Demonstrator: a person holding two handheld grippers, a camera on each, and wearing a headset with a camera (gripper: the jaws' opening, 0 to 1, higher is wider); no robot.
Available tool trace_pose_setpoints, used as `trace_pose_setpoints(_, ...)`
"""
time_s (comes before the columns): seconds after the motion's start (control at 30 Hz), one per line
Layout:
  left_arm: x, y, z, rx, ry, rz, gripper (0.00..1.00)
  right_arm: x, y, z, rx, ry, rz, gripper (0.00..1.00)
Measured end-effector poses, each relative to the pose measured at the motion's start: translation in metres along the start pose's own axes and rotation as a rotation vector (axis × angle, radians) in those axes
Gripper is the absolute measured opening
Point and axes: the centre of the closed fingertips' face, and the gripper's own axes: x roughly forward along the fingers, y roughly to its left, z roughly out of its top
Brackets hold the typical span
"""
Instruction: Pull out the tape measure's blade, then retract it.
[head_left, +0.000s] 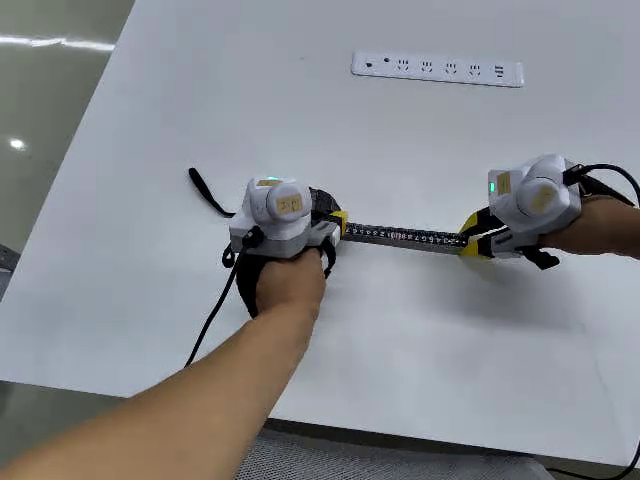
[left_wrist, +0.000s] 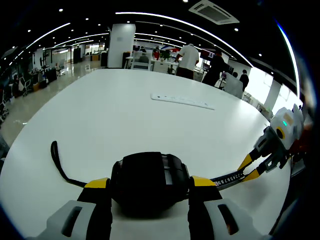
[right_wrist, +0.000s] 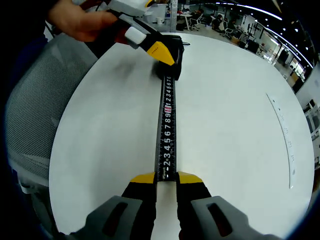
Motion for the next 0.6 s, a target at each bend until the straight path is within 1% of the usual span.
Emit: trace_pose_setpoints(0.6,0.002,0.001,-0.001,-0.005,0.003,-0.008,0.58,0.012,-0.001,0.022,-0.007,-0.028,0.003,0.11)
